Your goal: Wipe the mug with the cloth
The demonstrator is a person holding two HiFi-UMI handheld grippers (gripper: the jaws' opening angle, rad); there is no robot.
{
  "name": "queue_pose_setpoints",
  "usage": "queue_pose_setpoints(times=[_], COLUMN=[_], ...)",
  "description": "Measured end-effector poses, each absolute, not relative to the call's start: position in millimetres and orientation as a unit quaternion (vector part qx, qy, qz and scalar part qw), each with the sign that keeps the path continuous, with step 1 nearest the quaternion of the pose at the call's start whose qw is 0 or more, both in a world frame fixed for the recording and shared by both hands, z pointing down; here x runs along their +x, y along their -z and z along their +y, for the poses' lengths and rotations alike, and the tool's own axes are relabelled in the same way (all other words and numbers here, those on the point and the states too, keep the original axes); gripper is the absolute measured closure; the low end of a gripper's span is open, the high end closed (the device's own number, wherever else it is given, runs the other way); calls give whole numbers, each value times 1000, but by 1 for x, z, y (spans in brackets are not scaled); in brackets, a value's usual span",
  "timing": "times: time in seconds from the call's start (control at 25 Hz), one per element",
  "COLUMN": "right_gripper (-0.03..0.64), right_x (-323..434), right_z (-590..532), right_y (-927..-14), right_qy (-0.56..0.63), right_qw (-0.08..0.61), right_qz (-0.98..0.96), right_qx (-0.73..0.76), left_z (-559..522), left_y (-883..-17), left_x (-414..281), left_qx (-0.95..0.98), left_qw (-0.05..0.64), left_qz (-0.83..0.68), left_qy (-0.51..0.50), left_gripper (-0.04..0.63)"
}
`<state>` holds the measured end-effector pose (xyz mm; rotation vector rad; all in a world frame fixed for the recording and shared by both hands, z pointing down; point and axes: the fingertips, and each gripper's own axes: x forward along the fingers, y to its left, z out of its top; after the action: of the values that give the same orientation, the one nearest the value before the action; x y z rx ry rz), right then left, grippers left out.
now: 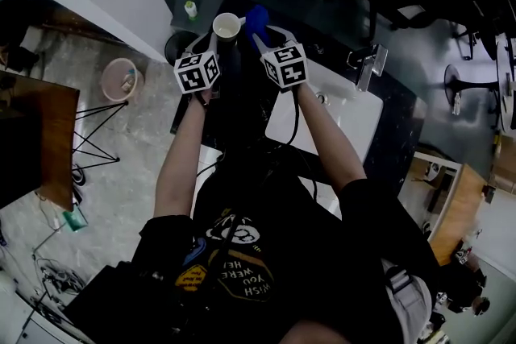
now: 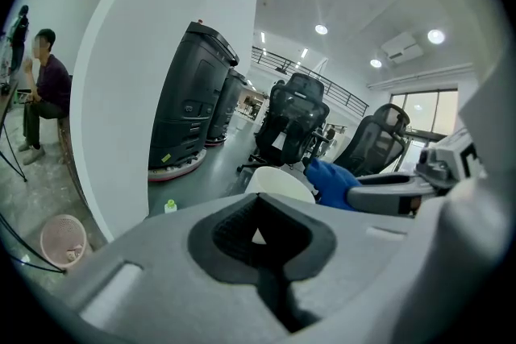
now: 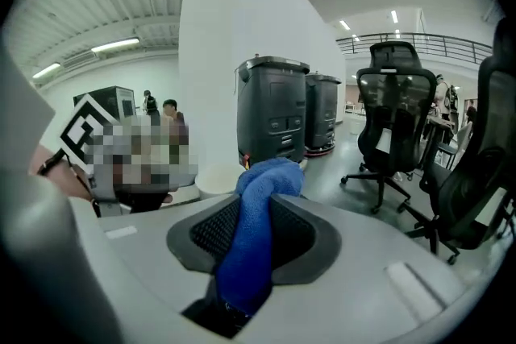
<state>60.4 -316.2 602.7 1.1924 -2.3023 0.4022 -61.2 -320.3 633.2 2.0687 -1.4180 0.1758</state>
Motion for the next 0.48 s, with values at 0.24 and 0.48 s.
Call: queue_pose_setpoints(times=[0.24, 0.48], right_gripper=[505, 505], right_x=[9, 35], right_z=[-264, -254], right_y=[-648, -657], right_qy=[-128, -153], right_qw=[343, 334], right_qz=[-875, -872], right_qx=[315, 323], left_z=[-314, -310], left_y=[-633, -631], left_x=[-53, -55], left_qx=[789, 787], left_qw=[304, 302], left_qz=[-528, -533], left_qy=[-78, -71], left_gripper=[591, 591])
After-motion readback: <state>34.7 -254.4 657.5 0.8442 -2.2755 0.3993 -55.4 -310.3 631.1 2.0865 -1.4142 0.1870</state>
